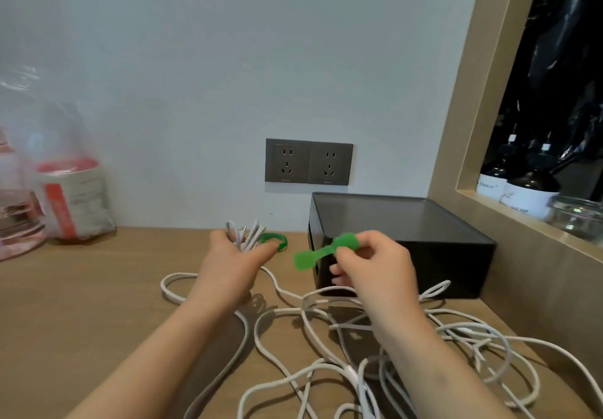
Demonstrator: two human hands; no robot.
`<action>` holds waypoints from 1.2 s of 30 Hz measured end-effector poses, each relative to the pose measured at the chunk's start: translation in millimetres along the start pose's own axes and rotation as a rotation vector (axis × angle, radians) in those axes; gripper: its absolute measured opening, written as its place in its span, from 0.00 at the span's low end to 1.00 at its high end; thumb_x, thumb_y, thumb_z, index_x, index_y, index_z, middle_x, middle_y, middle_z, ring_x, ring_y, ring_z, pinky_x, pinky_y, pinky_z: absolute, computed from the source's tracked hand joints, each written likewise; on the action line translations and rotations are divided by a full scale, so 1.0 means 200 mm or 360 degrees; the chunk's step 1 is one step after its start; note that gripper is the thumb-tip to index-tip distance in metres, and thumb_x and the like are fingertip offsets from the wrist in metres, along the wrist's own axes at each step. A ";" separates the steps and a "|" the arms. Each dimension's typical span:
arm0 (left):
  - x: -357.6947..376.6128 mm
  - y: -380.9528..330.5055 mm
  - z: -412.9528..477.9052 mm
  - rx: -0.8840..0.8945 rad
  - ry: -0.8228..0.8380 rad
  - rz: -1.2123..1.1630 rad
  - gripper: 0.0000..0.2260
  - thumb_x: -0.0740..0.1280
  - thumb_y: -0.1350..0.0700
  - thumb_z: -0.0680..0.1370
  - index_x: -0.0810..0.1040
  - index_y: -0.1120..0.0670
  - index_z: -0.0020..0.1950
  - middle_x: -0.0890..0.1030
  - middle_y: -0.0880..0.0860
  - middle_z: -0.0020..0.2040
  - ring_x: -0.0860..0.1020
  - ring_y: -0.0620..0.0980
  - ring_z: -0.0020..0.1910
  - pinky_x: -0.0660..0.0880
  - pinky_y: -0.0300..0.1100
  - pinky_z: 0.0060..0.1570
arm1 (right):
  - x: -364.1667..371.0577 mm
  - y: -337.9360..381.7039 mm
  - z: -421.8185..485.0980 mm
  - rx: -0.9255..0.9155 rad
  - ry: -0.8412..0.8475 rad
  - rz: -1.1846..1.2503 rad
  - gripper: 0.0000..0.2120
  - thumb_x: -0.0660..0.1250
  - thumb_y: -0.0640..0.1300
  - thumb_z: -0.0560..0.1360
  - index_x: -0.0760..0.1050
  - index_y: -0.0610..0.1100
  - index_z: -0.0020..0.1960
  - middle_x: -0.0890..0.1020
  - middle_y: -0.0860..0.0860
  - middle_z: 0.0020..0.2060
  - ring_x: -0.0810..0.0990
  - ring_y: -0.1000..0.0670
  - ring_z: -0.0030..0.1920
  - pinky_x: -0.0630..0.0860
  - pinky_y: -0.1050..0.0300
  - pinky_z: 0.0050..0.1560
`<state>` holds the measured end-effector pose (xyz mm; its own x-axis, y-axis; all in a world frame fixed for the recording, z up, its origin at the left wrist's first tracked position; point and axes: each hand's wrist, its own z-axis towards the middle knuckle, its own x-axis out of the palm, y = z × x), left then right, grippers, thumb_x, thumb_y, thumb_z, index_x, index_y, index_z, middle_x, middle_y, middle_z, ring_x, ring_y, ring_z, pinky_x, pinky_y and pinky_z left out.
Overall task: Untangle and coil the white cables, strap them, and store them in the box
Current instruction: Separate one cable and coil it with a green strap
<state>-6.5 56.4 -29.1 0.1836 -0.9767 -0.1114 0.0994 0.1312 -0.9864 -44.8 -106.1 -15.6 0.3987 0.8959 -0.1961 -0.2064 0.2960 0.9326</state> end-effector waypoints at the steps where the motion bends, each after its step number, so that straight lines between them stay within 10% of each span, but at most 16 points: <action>1: 0.03 -0.03 -0.03 -0.0025 0.0066 -0.0092 0.14 0.70 0.56 0.73 0.65 0.55 0.49 0.67 0.53 0.34 0.64 0.47 0.25 0.60 0.37 0.23 | -0.05 -0.01 -0.01 0.0138 0.0009 0.0239 0.06 0.66 0.35 0.73 0.77 0.44 0.41 0.83 0.47 0.32 0.83 0.50 0.34 0.81 0.55 0.39; 9: 0.28 -0.16 -0.22 -0.0021 0.0271 -0.0247 0.04 0.64 0.63 0.75 0.69 0.57 0.46 0.66 0.52 0.29 0.63 0.45 0.21 0.61 0.36 0.21 | -0.18 -0.09 -0.01 0.0483 -0.0026 0.0900 0.03 0.65 0.31 0.73 0.76 0.37 0.45 0.84 0.45 0.35 0.85 0.49 0.39 0.81 0.58 0.40; 13: 0.33 -0.12 -0.27 0.0108 0.0266 -0.0162 0.16 0.70 0.45 0.72 0.72 0.55 0.48 0.70 0.49 0.29 0.67 0.45 0.25 0.63 0.38 0.26 | -0.16 -0.10 -0.02 0.0520 0.0039 0.1044 0.03 0.66 0.33 0.73 0.75 0.37 0.46 0.84 0.43 0.38 0.85 0.48 0.42 0.80 0.56 0.43; 19: 0.31 -0.12 -0.31 -0.0172 0.0438 -0.0448 0.34 0.48 0.26 0.64 0.72 0.56 0.32 0.69 0.51 0.24 0.61 0.44 0.17 0.57 0.31 0.19 | -0.12 -0.11 -0.04 0.0399 0.0090 0.0828 0.02 0.68 0.35 0.72 0.76 0.40 0.43 0.82 0.46 0.37 0.81 0.49 0.42 0.76 0.57 0.42; 27: 0.31 -0.10 -0.29 -0.0216 0.0314 -0.0201 0.15 0.52 0.55 0.81 0.71 0.58 0.39 0.72 0.56 0.27 0.65 0.47 0.19 0.59 0.34 0.19 | -0.13 -0.09 -0.06 0.0134 -0.0023 0.0570 0.07 0.66 0.33 0.73 0.72 0.44 0.42 0.76 0.51 0.26 0.74 0.53 0.29 0.73 0.60 0.32; 36: 0.33 -0.06 -0.30 0.0485 0.0001 0.0665 0.03 0.55 0.56 0.81 0.62 0.51 0.47 0.73 0.48 0.34 0.72 0.46 0.32 0.65 0.42 0.31 | -0.11 -0.08 -0.10 0.0023 0.0208 0.0250 0.12 0.59 0.43 0.77 0.78 0.50 0.39 0.80 0.50 0.35 0.79 0.50 0.40 0.78 0.49 0.45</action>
<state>-54.5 -20.4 -32.1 0.2680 -0.8302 -0.4888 0.2981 0.5539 -0.7774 -67.8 -124.2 -31.4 0.2432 0.9663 -0.0847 -0.2439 0.1455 0.9588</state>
